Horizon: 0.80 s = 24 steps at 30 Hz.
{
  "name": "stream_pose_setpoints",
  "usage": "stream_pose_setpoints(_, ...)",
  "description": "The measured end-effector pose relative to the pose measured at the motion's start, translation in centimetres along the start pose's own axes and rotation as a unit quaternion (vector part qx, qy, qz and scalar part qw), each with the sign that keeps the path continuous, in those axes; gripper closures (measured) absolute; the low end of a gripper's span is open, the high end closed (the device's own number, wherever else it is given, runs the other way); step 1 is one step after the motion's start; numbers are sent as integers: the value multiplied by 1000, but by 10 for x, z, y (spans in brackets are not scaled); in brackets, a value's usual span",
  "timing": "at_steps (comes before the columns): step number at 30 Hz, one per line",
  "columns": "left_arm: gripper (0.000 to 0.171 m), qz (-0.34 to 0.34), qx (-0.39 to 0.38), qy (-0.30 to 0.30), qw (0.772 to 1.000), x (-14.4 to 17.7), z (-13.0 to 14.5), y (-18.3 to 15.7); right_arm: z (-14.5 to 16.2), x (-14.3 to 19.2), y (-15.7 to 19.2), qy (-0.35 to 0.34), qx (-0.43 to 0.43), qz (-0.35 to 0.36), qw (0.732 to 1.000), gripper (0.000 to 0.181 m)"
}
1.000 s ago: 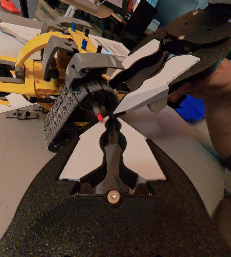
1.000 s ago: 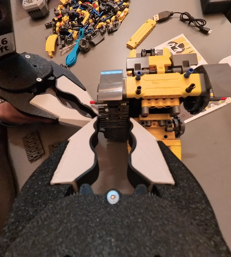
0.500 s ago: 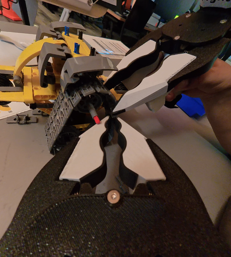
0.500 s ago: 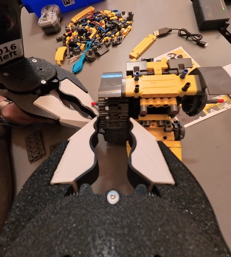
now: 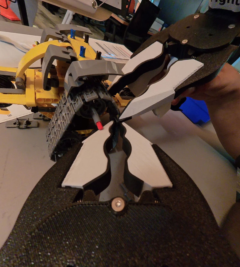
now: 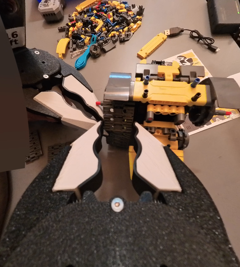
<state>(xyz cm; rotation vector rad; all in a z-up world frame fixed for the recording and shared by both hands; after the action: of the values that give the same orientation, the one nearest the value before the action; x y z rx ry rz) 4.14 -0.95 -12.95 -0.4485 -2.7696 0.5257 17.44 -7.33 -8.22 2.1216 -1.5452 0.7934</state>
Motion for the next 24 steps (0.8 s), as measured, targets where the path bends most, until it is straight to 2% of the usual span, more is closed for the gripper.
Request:
stream_pose_setpoints(9, 171, -2, 3, -3, 1000, 1, 0, 1, 2, 15, -1, 1, 24, 21, 1000, 138)
stream_pose_setpoints(15, 171, -2, 5, -5, 1000, 2, 0, 1, 2, 18, -5, -2, 52, 28, 998, 156)
stream_pose_setpoints(19, 171, -2, 8, -8, 1000, 3, 0, 2, 1, 18, 6, -30, 59, 35, 997, 181)
stream_pose_setpoints(24, 171, 0, 11, -11, 1000, 4, 0, 3, 9, 12, 23, -47, 107, 111, 987, 181)
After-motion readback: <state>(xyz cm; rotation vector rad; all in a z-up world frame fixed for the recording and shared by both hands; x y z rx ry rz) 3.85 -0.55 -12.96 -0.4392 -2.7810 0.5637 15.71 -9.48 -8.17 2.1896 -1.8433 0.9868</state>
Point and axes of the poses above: each gripper's, where its closed fingertips meet, x back along the fingers, z out of its underside, y = z × x across the jaws, the point moved 10 cm from there along x, back along the fingers, and after that the axes turned 9 degrees about z, right-handed, at the moved point
